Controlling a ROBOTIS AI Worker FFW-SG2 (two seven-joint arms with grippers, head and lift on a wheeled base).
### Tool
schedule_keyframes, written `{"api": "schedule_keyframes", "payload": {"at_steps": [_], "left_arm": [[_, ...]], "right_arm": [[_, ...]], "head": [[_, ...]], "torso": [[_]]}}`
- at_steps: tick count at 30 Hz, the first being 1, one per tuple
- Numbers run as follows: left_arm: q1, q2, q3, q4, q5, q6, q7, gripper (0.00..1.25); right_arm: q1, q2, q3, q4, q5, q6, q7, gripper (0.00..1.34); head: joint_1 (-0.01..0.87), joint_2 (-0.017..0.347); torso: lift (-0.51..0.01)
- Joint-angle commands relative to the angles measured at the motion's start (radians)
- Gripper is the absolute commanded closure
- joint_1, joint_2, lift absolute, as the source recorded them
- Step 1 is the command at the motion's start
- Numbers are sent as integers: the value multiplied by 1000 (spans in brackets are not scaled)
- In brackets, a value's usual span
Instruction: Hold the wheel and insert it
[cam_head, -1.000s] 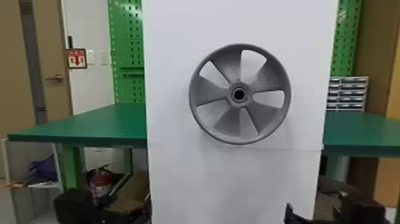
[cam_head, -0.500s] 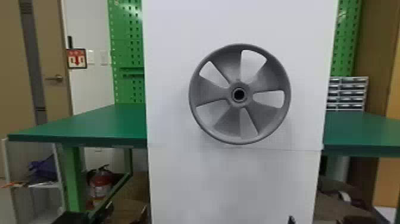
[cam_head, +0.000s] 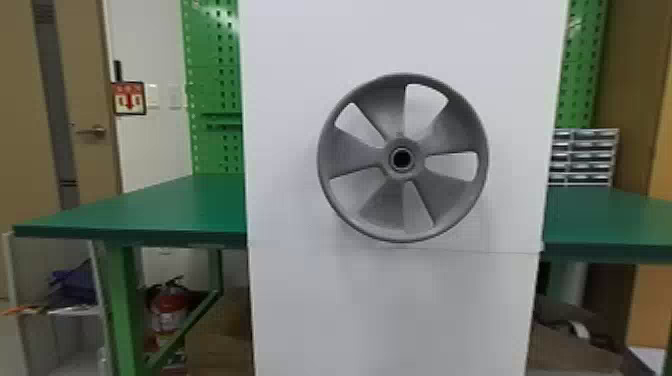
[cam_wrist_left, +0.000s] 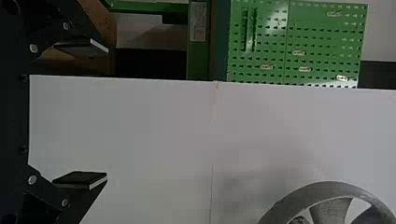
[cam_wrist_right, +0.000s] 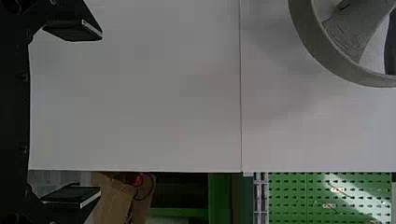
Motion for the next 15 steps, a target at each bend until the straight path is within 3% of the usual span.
{"api": "schedule_keyframes", "payload": {"at_steps": [1,15], "left_arm": [[2,0,0,33,0,-19,-9,317],[3,0,-2,62,8,-51,-25,317]], "right_arm": [[8,1,4,19,-3,-3,0,130],[17,0,13,26,-21,-14,0,130]], "head": [[181,98],[181,98]], "torso": [[-494],[-494]]}}
